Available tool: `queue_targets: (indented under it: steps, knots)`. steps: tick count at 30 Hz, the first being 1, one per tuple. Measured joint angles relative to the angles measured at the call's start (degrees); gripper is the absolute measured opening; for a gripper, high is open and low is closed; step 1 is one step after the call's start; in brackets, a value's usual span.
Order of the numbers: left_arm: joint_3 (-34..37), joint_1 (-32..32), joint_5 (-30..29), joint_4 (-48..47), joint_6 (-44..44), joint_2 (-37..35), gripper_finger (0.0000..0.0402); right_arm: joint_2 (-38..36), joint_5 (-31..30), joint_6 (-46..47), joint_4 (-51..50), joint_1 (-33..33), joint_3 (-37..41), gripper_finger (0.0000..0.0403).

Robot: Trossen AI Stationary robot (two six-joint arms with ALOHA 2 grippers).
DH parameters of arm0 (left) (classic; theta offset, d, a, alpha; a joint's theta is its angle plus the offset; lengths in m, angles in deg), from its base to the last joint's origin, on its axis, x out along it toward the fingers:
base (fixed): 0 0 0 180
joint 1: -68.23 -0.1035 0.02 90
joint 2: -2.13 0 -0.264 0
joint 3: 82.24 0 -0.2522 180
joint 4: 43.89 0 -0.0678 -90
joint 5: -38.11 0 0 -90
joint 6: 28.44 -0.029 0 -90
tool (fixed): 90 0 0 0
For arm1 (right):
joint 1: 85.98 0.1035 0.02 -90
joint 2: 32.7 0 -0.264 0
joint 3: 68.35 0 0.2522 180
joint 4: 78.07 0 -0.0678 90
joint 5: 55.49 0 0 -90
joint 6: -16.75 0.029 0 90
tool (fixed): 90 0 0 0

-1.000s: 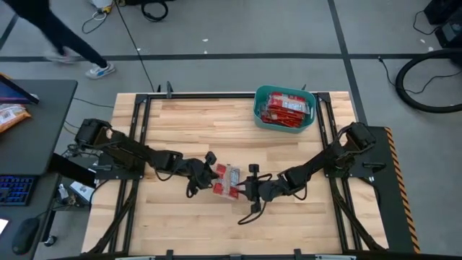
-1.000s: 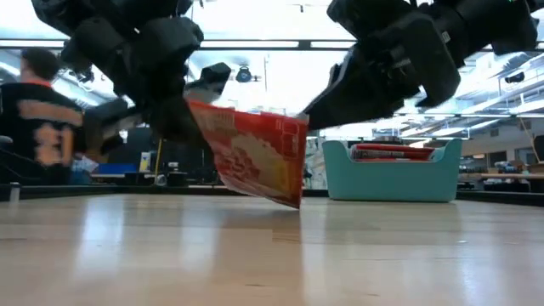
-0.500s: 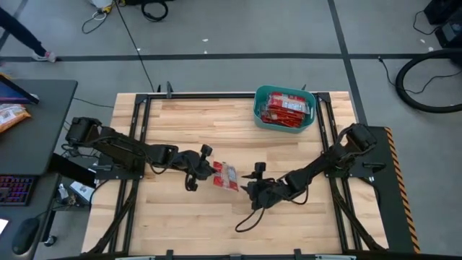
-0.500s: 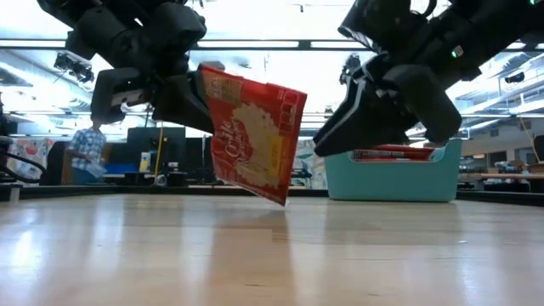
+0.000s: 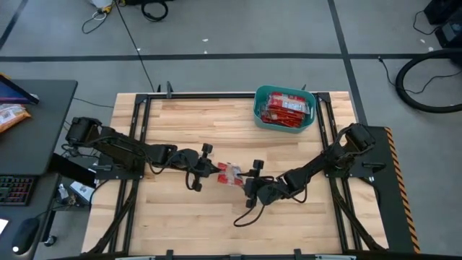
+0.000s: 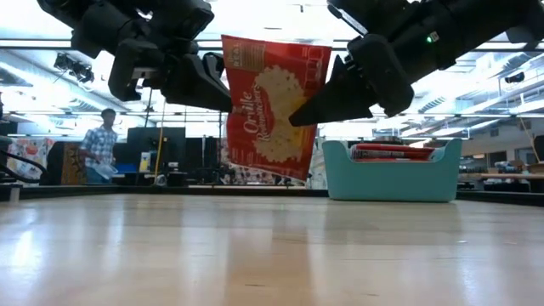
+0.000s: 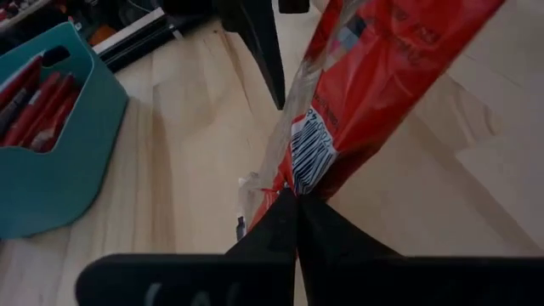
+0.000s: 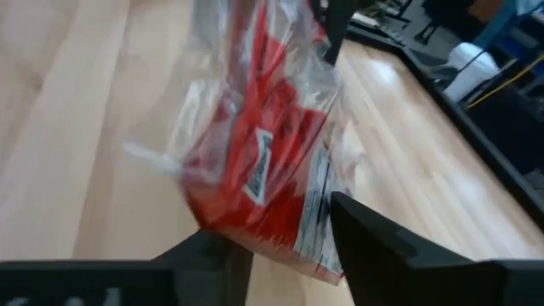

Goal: Sort popcorn bags into baskets
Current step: Put the red popcorn bag into the green bin

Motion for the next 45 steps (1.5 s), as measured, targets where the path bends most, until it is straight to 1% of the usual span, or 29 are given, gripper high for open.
queue_targets:
  steps: [4,7,11,13,16,19,21,23,26,30,34,36,39,41,45]
  knots:
    - [0.0,0.1,0.0,0.6,1.6,0.0,0.0007,0.0,-3.3,-0.8,0.1,0.0,0.0,0.0119]
    - [0.0,0.1,1.1,0.7,3.5,0.0,0.0012,0.0,-4.1,-1.5,0.1,-0.2,0.0,0.0076]
    - [0.0,0.1,0.2,0.4,4.3,-0.5,0.0043,-0.4,-5.0,-3.3,-2.0,-0.1,0.0,0.0027]
    - [0.0,0.1,-1.5,-1.1,4.2,-2.6,0.0067,-2.1,-7.7,-4.6,-4.8,0.6,0.1,0.0022]
    - [-0.1,0.1,-4.3,-3.9,4.3,-6.8,0.0105,-7.0,-13.8,-6.5,-12.3,2.1,-2.2,0.0022]
    - [-0.1,0.1,-5.3,-6.4,4.8,-11.9,0.0134,-12.1,-20.8,-7.3,-24.1,3.3,-5.8,0.0038]
    - [0.0,0.1,-5.2,-8.7,5.5,-15.1,0.0146,-15.3,-23.5,-5.6,-33.0,3.0,-8.4,0.0049]
    - [-0.1,0.1,-5.0,-9.6,7.6,-17.3,0.0151,-18.3,-24.7,-1.7,-41.9,1.8,-11.1,0.0052]
    - [-0.1,0.1,-5.0,-12.1,10.1,-19.8,0.0152,-21.0,-24.1,4.6,-53.3,-1.3,-14.9,0.0042]
    - [0.0,0.1,-5.1,-16.1,11.8,-21.5,0.0153,-21.9,-21.0,9.5,-65.5,-7.0,-19.8,0.0027]
    - [0.0,0.2,-5.0,-18.1,12.3,-21.4,0.0153,-21.8,-19.5,13.1,-75.8,-14.2,-21.4,0.0031]
    - [0.0,0.3,-5.0,-18.7,12.3,-21.4,0.0153,-21.8,-18.1,14.2,-79.2,-18.3,-21.4,0.0037]
    - [0.0,0.4,-5.0,-18.8,12.3,-21.4,0.0153,-21.8,-14.4,15.3,-83.6,-24.7,-21.4,0.0039]
    - [0.0,0.4,-5.0,-18.5,12.3,-21.4,0.0153,-21.8,-12.7,15.3,-83.9,-28.7,-21.4,0.0038]
    - [0.0,0.4,-5.0,-17.7,12.3,-21.4,0.0153,-21.8,-12.5,11.6,-83.8,-35.2,-21.4,0.0035]
